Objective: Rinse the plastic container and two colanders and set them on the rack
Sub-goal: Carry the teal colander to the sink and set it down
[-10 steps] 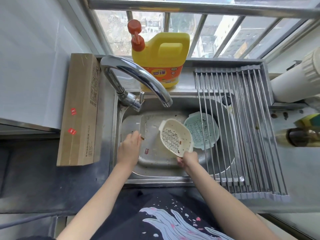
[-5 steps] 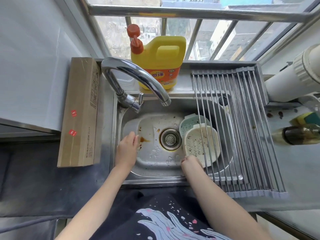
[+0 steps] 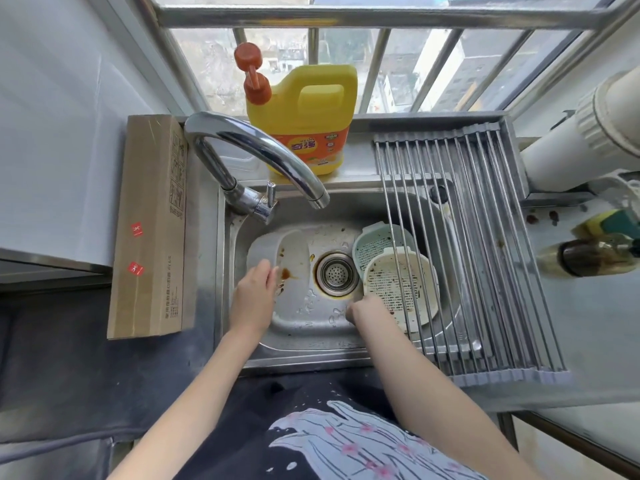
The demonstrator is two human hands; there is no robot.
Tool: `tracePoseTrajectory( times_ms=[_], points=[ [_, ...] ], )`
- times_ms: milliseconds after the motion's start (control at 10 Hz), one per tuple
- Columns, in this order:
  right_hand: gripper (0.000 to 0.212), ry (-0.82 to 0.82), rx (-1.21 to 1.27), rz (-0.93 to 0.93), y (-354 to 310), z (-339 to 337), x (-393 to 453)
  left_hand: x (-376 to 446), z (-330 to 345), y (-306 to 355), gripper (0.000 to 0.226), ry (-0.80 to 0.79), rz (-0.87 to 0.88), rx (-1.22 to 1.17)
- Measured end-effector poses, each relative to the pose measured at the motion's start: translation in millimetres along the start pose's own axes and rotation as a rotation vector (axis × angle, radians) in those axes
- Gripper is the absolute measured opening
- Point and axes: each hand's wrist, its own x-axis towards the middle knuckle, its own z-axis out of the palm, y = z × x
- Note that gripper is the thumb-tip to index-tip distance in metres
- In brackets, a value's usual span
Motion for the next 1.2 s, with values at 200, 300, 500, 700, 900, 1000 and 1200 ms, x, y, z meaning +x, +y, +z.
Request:
tracePoseTrajectory(
  times_ms=[200, 300, 500, 700, 900, 1000, 1200],
  points=[
    [0.032, 0.091, 0.806, 0.054, -4.5, 19.1, 20.7, 6.3, 8.9, -3.3, 0.037, -0.412, 0.387, 0.277],
    [0.047, 0.11, 0.767, -0.018, -6.1, 25.5, 17.2, -1.5, 18.0, -13.0, 0.033, -0.47, 0.6, 0.513],
    [0.044, 0.084, 0.856, -0.102, -9.7, 12.7, -3.0, -3.7, 21.8, -11.3, 0.032, -0.582, 0.844, 0.684],
    [0.04, 0.037, 0.845, -0.132, -8.9, 4.4, -10.2, -10.6, 21.4, 2.1, 0.04, -0.399, 0.864, 0.756],
    [0.039, -0.048, 0.778, -0.255, -12.2, -10.1, -22.5, -8.8, -9.1, 35.3, 0.034, -0.146, 0.395, 0.291],
    [0.033, -0.064, 0.71, -0.388, -22.9, -26.0, -29.9, 2.4, -27.1, 34.0, 0.036, -0.076, 0.019, -0.327],
    [0.03, -0.05, 0.587, -0.623, -56.1, -65.5, -57.2, 6.2, -62.0, 36.8, 0.023, -0.155, -0.15, -0.767]
  ],
)
